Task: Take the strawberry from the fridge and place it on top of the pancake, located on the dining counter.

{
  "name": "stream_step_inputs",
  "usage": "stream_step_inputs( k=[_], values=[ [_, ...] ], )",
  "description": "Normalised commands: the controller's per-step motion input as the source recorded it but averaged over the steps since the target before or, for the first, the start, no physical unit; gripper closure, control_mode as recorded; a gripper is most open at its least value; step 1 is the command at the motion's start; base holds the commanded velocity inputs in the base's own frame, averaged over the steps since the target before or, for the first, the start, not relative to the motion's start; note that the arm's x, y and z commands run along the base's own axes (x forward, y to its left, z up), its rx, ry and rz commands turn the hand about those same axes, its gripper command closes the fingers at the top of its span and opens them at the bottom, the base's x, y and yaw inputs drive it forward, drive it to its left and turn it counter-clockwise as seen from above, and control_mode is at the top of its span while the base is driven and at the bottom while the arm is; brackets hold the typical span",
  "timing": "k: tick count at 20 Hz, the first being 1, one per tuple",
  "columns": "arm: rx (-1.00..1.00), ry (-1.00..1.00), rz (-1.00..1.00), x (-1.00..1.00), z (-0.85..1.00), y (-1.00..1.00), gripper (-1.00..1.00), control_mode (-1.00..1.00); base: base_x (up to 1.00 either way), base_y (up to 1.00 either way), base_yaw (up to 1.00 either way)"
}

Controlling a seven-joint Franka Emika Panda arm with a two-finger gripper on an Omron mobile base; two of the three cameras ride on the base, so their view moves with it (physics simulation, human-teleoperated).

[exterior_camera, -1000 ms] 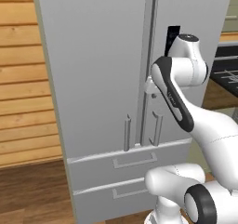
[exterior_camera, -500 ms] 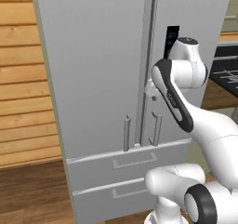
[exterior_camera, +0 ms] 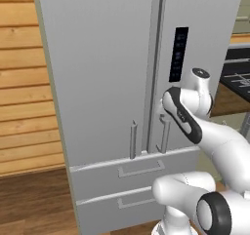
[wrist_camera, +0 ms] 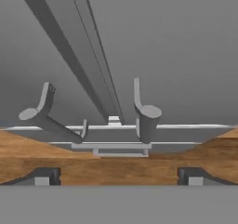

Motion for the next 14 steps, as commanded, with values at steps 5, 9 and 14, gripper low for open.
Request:
stream_step_inputs(
  k=[5,9,14],
  values=[
    [-0.04,-0.06,0.00,0.41,-0.37,-0.21,-1.00,-1.00,0.00,0.00,0.00],
    [-0.07,0.00,0.00,0.22,-0.23,-0.04,-1.00,-1.00,0.00,0.00,0.00],
    [-0.04,-0.02,0.00,0.31,-0.28,0.00,-1.00,-1.00,0.00,0.00,0.00]
  ],
)
